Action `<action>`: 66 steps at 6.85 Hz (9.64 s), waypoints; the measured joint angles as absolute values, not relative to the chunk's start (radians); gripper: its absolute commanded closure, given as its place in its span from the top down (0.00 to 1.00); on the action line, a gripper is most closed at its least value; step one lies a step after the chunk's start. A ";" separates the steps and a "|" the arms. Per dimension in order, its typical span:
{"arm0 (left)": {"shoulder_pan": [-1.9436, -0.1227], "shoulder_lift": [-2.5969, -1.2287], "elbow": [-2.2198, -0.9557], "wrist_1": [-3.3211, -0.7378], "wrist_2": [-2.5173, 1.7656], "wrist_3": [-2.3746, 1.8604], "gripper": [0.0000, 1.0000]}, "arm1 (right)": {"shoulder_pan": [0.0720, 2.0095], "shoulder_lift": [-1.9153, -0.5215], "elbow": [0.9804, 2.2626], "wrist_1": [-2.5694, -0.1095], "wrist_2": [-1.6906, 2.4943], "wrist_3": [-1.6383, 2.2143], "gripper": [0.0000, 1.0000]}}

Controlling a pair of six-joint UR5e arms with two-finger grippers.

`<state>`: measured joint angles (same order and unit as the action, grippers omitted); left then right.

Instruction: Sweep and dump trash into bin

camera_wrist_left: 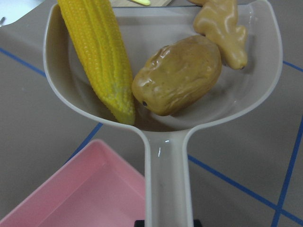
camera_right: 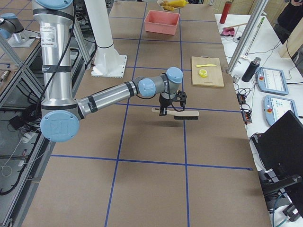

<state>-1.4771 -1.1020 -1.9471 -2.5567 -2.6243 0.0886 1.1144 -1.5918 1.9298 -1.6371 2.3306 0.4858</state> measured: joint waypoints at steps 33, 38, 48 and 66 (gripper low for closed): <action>-0.883 -1.634 -1.863 -2.229 -2.355 0.428 0.00 | 1.558 -1.597 1.701 -1.498 2.350 0.110 1.00; -0.710 -1.771 -1.772 -2.226 -2.183 0.334 0.00 | 1.563 -1.602 1.705 -1.494 2.306 0.116 1.00; -0.717 -1.783 -1.781 -2.244 -2.193 0.332 0.98 | 1.564 -1.606 1.708 -1.491 2.316 0.110 1.00; -1.688 -1.302 -1.751 -1.580 -2.392 0.102 0.98 | 1.580 -1.611 1.711 -1.492 2.319 0.110 1.00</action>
<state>-1.6880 -1.3024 -1.7507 -1.5798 -2.3925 0.1020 1.5796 -1.6110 1.7113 -1.4925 2.3194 0.1101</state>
